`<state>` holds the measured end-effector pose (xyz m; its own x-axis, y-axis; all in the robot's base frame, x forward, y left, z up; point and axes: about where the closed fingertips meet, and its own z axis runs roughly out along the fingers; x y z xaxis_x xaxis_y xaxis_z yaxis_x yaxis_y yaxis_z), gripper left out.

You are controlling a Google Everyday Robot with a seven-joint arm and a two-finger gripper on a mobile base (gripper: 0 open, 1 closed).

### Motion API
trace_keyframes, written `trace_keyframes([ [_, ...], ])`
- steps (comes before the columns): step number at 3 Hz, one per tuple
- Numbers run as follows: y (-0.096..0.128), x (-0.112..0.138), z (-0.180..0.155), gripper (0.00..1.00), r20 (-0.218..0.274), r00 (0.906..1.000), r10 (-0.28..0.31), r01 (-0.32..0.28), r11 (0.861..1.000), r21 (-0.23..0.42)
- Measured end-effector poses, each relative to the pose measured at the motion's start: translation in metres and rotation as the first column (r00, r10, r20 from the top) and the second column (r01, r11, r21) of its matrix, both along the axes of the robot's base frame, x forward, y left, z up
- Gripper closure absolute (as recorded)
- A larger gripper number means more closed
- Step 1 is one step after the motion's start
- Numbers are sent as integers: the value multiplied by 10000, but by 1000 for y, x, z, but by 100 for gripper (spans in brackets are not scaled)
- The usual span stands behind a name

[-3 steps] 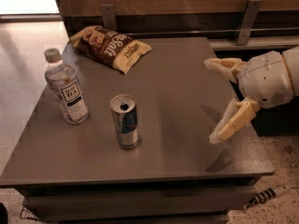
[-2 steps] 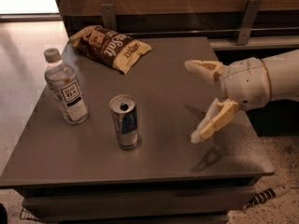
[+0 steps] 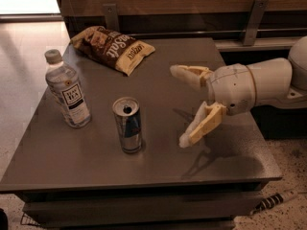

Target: Pick redbull can

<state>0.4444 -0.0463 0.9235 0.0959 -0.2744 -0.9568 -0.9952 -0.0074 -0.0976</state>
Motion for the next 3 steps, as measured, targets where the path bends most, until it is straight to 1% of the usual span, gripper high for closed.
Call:
trace_keyframes([
  [1,12,7,-17,0,-160,9997,199,-194,9994,279],
  [2,36,16,-40,0,-358,9962,792,-745,9905,1159],
  [3,55,11,-55,0,-390,9913,1256,-1159,9746,1918],
])
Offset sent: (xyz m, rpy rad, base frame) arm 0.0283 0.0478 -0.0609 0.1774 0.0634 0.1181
